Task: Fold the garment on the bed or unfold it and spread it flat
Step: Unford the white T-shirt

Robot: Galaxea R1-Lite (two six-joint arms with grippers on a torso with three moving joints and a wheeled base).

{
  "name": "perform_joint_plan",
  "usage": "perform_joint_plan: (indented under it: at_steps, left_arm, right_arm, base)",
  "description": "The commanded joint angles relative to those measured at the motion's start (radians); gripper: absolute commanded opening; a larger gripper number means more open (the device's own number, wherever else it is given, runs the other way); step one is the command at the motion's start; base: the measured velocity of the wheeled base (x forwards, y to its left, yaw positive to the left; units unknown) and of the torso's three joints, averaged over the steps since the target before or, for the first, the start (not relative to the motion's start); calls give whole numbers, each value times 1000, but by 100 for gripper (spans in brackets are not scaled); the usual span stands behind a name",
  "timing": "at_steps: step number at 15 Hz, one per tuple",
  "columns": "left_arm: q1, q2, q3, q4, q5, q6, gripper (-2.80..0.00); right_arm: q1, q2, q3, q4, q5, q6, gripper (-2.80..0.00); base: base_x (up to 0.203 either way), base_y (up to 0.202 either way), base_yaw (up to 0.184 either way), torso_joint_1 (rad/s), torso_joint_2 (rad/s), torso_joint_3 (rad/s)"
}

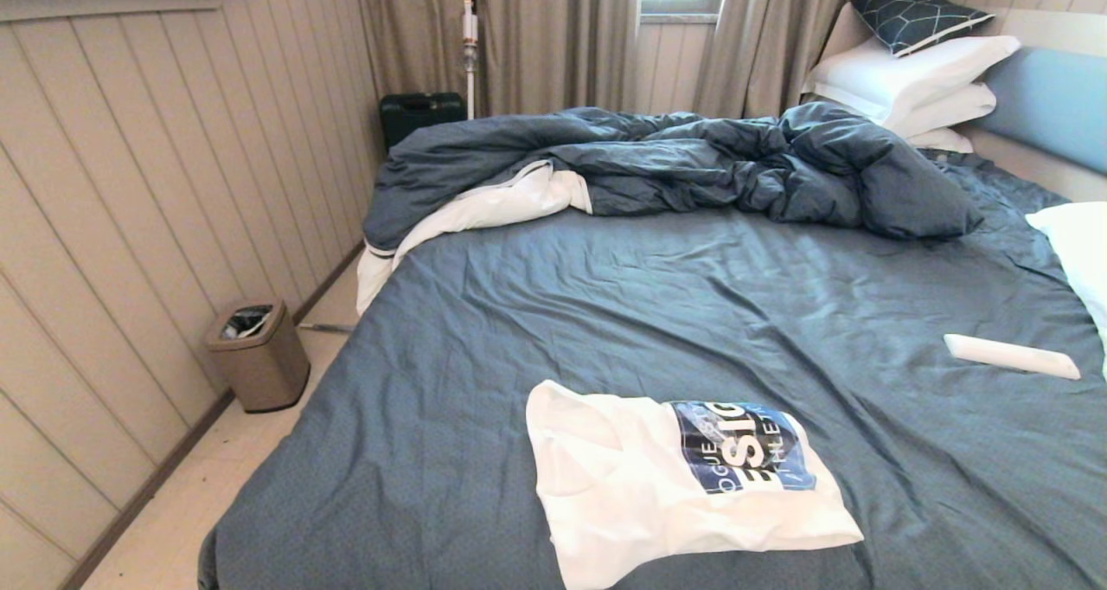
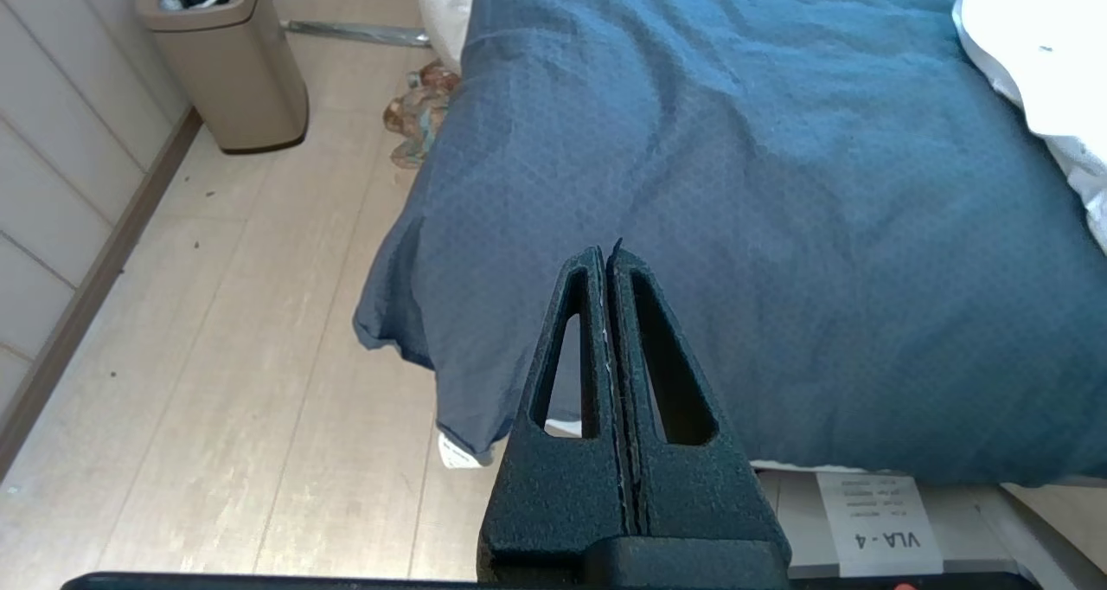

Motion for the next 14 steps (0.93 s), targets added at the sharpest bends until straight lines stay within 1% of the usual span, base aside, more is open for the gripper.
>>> perform_joint_plan:
  at_steps: [1,2,4,5,7,10,12,14]
  left_arm:
    - [0,3,0,0,3,2,-280]
    - [15,-1,0,3,3,3,-280]
    - [122,-18,-1,4,5,2,-280]
    - [139,-25,0,4,5,1,-280]
    - [120,-86,0,2,1,15,-280]
    - [98,-265,0,-1,-11,55,-280]
    - [90,-270,0,3,-9,21,-280]
    - [90,-271,0,4,-6,12,-280]
  right_arm:
    - [0,2,0,0,0,-5,-280]
    - [0,2,0,0,2,-6,-280]
    - [0,2,0,0,-1,-3,-280]
    - [0,2,0,0,-1,0,-280]
    - [0,2,0,0,-3,1,-280]
    - [0,2,0,0,-4,4,-280]
    - [0,2,0,0,-12,9,-280]
    - [0,2,0,0,-17,15,-280]
  base:
    - [0,0,0,0,0,0]
    - [0,0,0,0,0,0]
    - [0,0,0,0,0,0]
    - [0,0,0,0,0,0]
    - [0,0,0,0,0,0]
    - [0,0,0,0,0,0]
    - [0,0,0,0,0,0]
    - [0,0,0,0,0,0]
